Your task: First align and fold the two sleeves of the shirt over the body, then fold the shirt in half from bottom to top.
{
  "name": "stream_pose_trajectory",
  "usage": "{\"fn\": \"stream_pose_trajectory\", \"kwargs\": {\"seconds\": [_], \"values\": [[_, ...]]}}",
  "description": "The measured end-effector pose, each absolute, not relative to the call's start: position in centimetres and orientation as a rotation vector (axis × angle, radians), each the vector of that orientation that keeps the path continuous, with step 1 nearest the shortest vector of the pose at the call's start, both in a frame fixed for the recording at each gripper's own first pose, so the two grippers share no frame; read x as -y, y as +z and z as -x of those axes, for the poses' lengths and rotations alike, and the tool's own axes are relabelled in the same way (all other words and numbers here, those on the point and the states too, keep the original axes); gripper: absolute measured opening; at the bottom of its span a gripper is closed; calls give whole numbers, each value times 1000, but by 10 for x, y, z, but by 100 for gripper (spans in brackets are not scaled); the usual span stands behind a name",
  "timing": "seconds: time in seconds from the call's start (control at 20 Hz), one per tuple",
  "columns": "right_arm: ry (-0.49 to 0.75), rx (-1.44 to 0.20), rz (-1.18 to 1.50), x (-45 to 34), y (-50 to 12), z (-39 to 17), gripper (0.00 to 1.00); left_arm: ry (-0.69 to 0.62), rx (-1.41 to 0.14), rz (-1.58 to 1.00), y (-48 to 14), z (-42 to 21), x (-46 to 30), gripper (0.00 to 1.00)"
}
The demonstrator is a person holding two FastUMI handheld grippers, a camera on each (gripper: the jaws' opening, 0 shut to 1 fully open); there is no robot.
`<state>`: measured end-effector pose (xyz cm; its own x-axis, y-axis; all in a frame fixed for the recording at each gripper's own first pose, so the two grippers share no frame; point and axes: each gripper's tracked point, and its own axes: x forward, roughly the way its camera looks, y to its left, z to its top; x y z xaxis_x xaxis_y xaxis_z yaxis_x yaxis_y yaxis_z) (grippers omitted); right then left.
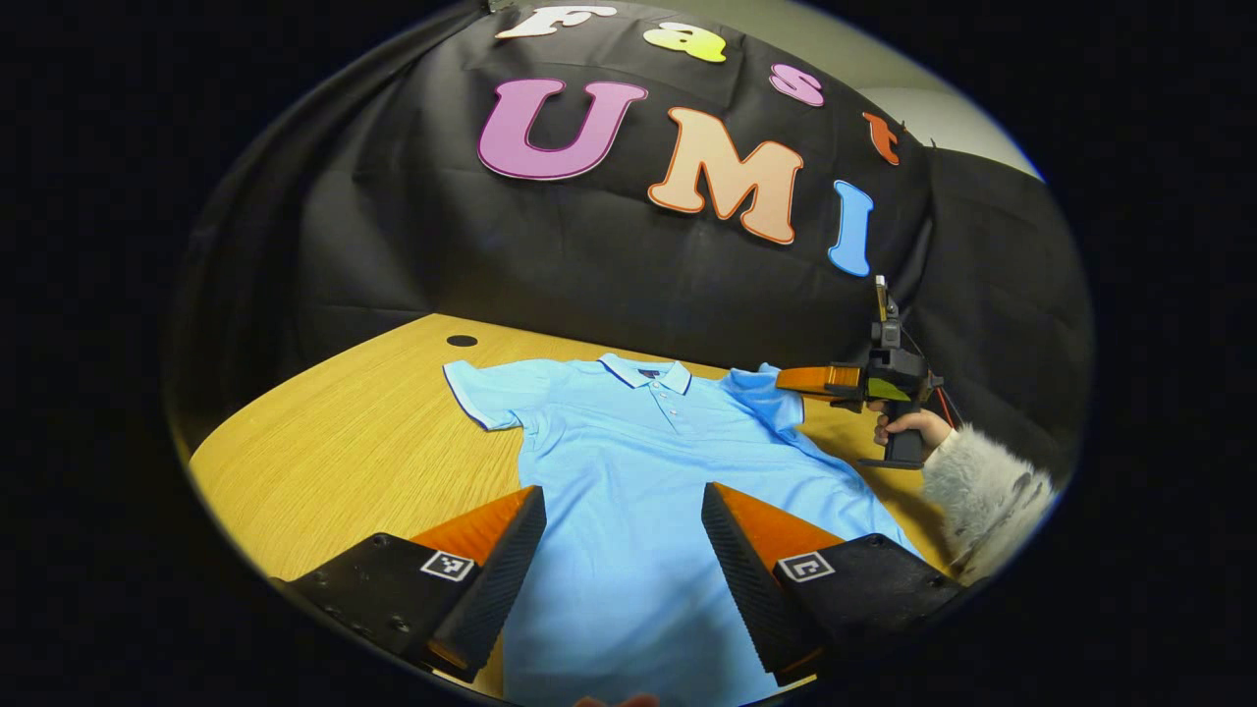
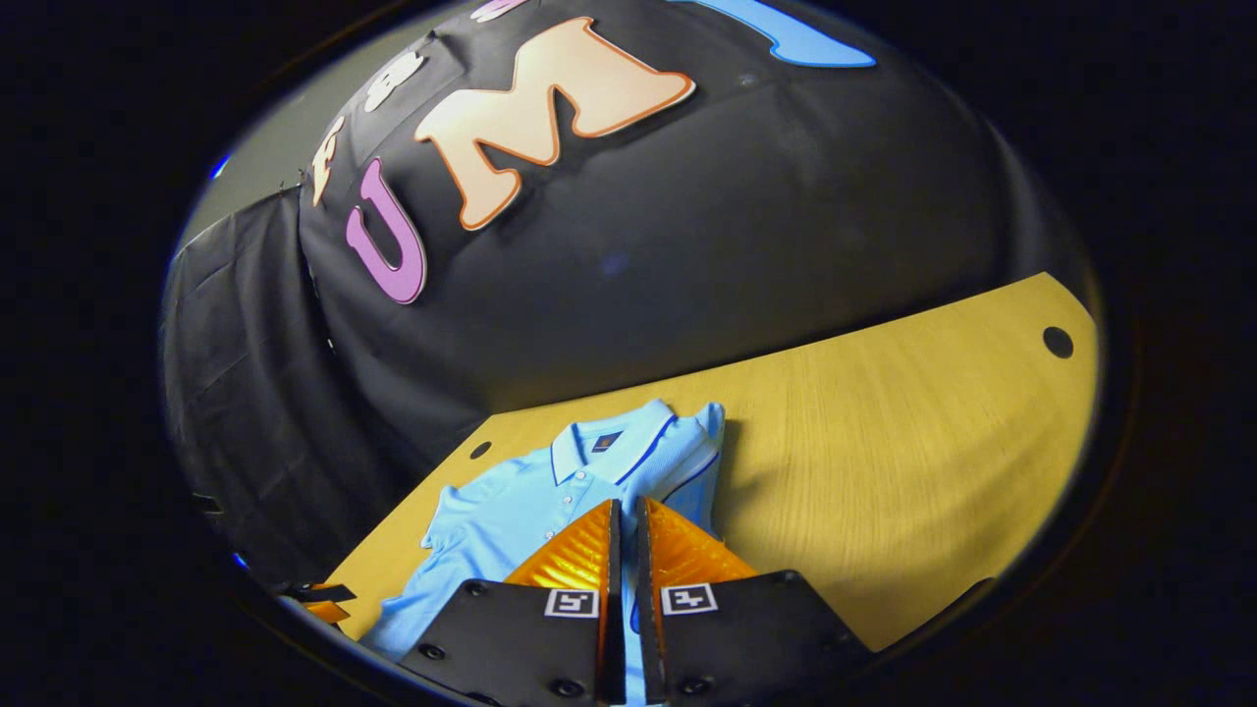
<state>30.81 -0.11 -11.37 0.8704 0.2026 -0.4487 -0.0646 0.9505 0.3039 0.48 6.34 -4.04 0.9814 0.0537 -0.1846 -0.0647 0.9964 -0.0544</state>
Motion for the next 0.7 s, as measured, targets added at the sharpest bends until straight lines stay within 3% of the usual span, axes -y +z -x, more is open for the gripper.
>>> {"fn": "stream_pose_trajectory", "kwargs": {"seconds": [0.25,0.3,0.35,0.4,0.65,0.7], "values": [[184,-551,-361,-17,-128,-304,7,55,-188,65,-42,-5,-62,96],[191,-559,-372,-19,-130,-301,14,56,-188,66,-42,-4,-62,96],[195,-568,-381,-20,-131,-300,5,55,-188,65,-43,-5,-62,96],[209,-572,-396,-24,-132,-298,5,55,-187,65,-42,-5,-62,96],[261,-606,-430,-36,-138,-286,82,52,-192,70,-44,-5,-62,95],[261,-599,-405,-34,-139,-283,75,52,-192,70,-44,-5,-62,96]]}}
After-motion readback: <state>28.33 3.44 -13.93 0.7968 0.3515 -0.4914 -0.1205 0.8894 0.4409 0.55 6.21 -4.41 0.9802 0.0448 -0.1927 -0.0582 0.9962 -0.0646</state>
